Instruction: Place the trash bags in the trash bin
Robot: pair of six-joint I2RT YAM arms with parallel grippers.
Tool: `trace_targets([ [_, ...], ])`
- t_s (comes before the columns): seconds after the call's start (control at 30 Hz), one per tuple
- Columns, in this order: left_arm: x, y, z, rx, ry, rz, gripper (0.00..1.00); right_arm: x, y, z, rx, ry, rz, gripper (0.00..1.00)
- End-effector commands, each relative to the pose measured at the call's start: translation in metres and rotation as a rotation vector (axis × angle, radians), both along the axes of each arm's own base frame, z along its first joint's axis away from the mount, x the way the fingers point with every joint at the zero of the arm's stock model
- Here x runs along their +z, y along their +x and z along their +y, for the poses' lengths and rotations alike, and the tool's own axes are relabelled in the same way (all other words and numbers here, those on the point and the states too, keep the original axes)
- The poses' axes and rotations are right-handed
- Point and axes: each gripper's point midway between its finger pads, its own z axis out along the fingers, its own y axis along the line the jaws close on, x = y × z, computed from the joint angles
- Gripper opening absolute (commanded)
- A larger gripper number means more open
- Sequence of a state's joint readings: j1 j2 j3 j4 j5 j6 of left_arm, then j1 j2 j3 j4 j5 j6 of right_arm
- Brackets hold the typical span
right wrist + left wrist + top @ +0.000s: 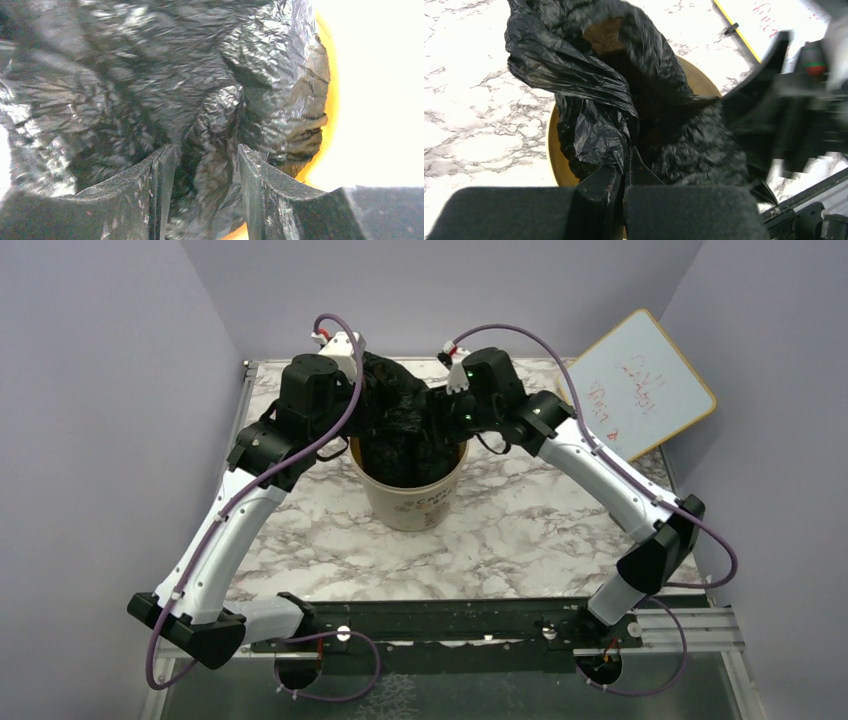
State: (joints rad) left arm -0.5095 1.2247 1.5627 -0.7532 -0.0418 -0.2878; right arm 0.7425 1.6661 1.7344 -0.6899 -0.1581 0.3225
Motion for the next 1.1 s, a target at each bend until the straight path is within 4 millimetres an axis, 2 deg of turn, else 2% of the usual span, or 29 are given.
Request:
trace_targets([
  [0.0,0.012,-0.005,0.009,-0.004,0.031,-0.026,0.0,0.081,-0.011,-0.007,0.011,0.16,-0.164,0.55],
  [0.07,0.013,-0.008,0.01,-0.012,0.04,-0.03,0.0,0.09,0.0,-0.019,-0.07,0.158,-0.232,0.55],
  [0.17,0.009,-0.011,0.014,-0.016,0.071,-0.021,0.0,0.092,0.027,-0.042,-0.227,0.105,-0.341,0.56],
  [0.23,0.009,-0.014,0.016,-0.026,0.085,-0.015,0.0,0.097,0.044,-0.049,-0.299,0.077,-0.397,0.56],
  [0.3,0.009,-0.018,0.016,-0.038,0.093,-0.011,0.0,0.108,0.055,-0.039,-0.279,0.082,-0.409,0.56],
  [0.37,0.013,-0.021,0.016,-0.046,0.087,-0.013,0.0,0.112,0.066,-0.022,-0.234,0.083,-0.408,0.53],
  [0.5,0.017,-0.027,0.013,-0.086,0.079,-0.019,0.0,0.104,0.098,0.009,-0.207,0.09,-0.359,0.5],
  [0.6,0.015,-0.032,0.01,-0.114,0.079,-0.002,0.0,0.094,0.109,0.029,-0.166,0.114,-0.301,0.49],
  [0.67,0.018,-0.036,0.01,-0.11,0.056,0.001,0.0,0.087,0.099,0.044,-0.079,0.142,-0.251,0.37],
  [0.77,0.022,-0.042,0.008,-0.127,0.029,-0.007,0.0,0.076,0.069,0.061,0.089,0.187,-0.162,0.33],
  [0.8,0.022,-0.042,0.01,-0.12,0.034,-0.01,0.0,0.077,0.059,0.059,0.112,0.199,-0.144,0.33],
  [0.93,0.02,-0.04,0.01,-0.111,0.041,-0.008,0.0,0.056,0.033,0.047,0.135,0.196,-0.081,0.33],
  [1.07,0.027,-0.035,0.002,-0.141,0.024,-0.032,0.0,0.03,0.023,0.034,0.111,0.146,-0.029,0.32],
])
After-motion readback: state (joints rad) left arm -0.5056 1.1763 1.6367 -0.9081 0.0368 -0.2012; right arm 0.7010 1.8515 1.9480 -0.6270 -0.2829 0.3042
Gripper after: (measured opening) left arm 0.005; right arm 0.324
